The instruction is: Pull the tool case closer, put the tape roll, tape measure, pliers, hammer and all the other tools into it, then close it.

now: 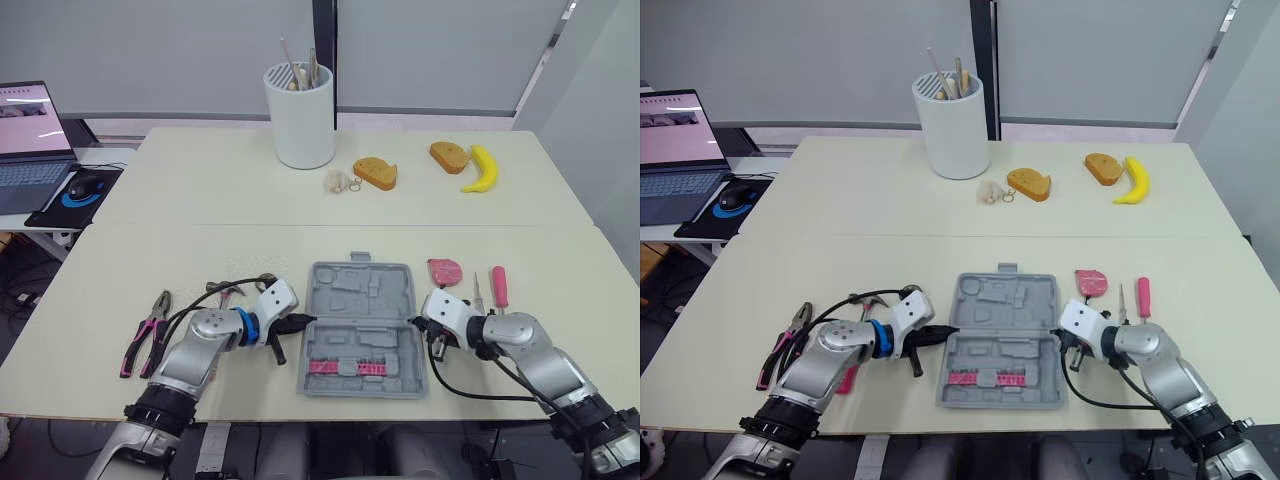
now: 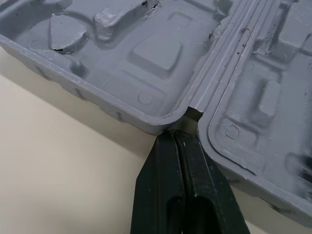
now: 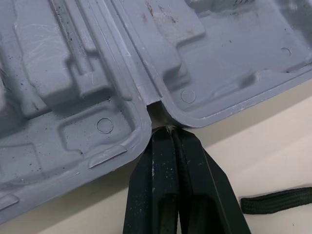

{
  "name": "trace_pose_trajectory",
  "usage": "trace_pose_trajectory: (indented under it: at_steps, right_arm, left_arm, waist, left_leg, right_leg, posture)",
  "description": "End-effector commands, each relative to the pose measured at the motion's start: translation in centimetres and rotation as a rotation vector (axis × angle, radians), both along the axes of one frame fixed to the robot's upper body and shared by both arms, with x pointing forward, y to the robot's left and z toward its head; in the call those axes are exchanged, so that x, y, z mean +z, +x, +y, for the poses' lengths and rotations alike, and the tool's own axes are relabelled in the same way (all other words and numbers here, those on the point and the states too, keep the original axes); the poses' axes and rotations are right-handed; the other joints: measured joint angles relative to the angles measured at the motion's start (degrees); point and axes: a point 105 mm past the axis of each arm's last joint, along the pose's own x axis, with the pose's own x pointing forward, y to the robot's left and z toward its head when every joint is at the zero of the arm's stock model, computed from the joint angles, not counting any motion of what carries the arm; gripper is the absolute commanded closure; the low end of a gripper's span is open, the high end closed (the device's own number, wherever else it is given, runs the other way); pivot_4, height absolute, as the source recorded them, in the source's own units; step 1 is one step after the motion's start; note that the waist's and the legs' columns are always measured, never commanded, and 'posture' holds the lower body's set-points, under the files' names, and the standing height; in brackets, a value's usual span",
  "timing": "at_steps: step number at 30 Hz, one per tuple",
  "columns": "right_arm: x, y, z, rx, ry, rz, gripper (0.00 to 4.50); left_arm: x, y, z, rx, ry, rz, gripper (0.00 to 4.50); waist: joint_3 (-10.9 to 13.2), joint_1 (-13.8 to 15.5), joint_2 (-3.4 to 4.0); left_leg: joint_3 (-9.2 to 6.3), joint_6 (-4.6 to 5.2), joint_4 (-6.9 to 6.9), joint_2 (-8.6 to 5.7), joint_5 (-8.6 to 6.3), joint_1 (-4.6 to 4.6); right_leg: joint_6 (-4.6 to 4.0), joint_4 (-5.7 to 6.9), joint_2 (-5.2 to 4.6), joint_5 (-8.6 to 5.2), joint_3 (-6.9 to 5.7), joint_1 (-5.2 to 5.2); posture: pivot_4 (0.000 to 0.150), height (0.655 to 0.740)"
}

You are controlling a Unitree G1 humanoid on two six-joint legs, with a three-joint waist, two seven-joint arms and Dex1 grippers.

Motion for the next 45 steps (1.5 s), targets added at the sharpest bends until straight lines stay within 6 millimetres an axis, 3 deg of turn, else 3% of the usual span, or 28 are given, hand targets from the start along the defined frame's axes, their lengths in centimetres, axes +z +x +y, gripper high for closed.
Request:
trace_pose_trajectory:
  at_steps: [1,22,45]
  right_arm:
    - [0.3,-1.4,1.6,0.071,0.040,0.029,4.46]
    - [-0.5,-4.9,1.7,0.129,0.028,0.156,4.46]
    - [-1.0,-6.5,1.7,0.166,0.014,0.224,4.46]
  left_arm:
    - [0.8,-1.2,-1.2,-0.081,-0.018,-0.012,4.50]
    - [0.0,-4.0,-0.6,-0.127,0.016,0.064,4.50]
    - [-0.4,-5.8,-0.2,-0.158,0.036,0.126,4.50]
  waist:
    - [-0.01,0.00,0.01]
    - [-0.01,0.09,0.01]
    - [-0.02,0.12,0.00]
  left_leg:
    - [-0.01,0.00,-0.01,0.00,0.00,0.00]
    - [-0.04,0.00,0.00,0.00,0.00,0.02]
    - [-0.05,0.01,0.00,0.00,-0.01,0.02]
  right_leg:
    - [0.00,-0.01,0.00,0.00,0.00,0.00]
    - [0.00,-0.01,-0.01,0.00,0.01,0.02]
    - [0.00,-0.03,-0.01,0.00,0.01,0.03]
  posture:
    - [0.150,0.7400]
    - [0.150,0.7400]
    - [0.150,0.7400]
